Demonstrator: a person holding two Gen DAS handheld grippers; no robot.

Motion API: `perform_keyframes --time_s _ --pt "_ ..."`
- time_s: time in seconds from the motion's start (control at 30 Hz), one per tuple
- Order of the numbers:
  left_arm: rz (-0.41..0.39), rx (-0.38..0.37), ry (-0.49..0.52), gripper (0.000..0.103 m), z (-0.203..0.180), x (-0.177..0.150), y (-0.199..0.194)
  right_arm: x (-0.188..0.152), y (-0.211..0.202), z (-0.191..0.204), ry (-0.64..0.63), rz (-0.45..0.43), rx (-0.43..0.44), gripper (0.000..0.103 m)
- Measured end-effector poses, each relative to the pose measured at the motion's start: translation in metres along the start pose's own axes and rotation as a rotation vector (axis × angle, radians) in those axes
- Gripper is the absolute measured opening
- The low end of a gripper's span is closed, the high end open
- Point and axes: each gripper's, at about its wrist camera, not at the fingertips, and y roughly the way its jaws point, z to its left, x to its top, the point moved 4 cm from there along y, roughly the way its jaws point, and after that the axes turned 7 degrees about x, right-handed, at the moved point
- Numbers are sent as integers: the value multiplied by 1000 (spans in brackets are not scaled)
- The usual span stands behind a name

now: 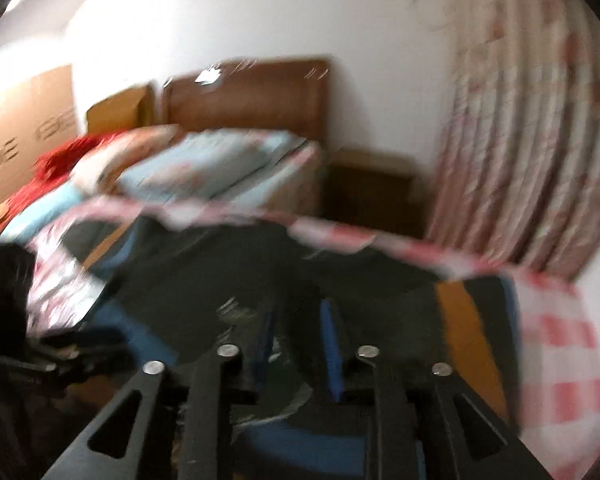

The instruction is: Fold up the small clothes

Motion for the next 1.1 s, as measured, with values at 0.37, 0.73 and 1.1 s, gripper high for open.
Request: perform_keyframes --time_s 0.37,0.73,1.1 --pt "50 -56 -100 83 -6 15 13 -97 -83 -67 255 49 -96 103" --pt "140 105 -3 11 -52 42 69 -120 -70 -77 272 63 -166 103" --pt "-91 24 -74 11 -34 42 -48 -85 -26 -139 302 157 -308 103"
